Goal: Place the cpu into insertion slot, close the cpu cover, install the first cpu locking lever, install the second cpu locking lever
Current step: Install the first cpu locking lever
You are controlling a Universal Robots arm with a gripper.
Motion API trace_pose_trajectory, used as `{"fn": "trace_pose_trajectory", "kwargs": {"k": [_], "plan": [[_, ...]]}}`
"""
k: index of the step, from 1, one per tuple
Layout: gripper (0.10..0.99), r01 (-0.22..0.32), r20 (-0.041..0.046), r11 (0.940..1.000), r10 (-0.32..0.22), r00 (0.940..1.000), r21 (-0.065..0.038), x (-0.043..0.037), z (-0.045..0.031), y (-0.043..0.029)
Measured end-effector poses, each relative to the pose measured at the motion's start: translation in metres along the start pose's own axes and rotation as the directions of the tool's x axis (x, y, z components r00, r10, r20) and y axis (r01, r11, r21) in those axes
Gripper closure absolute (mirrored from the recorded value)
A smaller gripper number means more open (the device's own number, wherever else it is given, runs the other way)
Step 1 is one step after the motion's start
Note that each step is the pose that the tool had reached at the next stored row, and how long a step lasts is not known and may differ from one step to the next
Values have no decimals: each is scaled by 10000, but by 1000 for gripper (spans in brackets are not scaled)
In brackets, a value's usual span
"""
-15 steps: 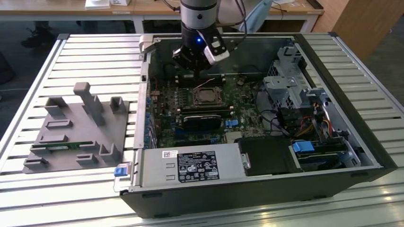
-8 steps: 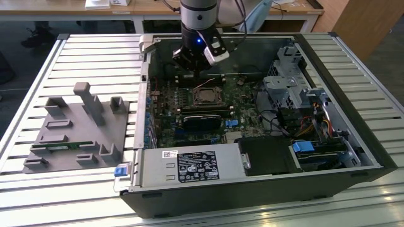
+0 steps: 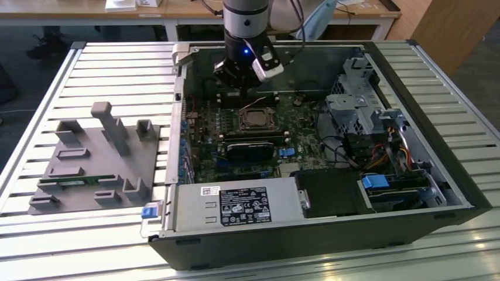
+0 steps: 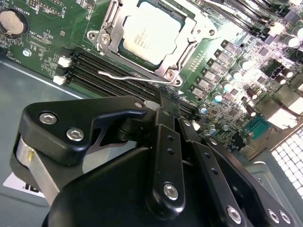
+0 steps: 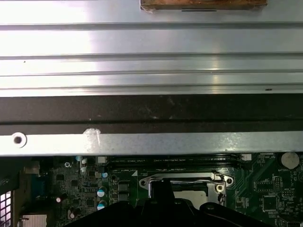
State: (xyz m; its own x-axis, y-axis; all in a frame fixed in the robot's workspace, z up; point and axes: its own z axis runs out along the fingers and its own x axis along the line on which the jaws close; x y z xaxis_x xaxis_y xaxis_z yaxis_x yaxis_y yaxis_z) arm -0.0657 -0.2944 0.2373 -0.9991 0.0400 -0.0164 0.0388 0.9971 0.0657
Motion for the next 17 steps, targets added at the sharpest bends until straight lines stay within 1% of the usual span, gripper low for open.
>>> {"fn": "trace_pose_trajectory", "kwargs": {"k": [17], "plan": [[980,0,1,10000,0,10000,-2,0,34,-2]]}}
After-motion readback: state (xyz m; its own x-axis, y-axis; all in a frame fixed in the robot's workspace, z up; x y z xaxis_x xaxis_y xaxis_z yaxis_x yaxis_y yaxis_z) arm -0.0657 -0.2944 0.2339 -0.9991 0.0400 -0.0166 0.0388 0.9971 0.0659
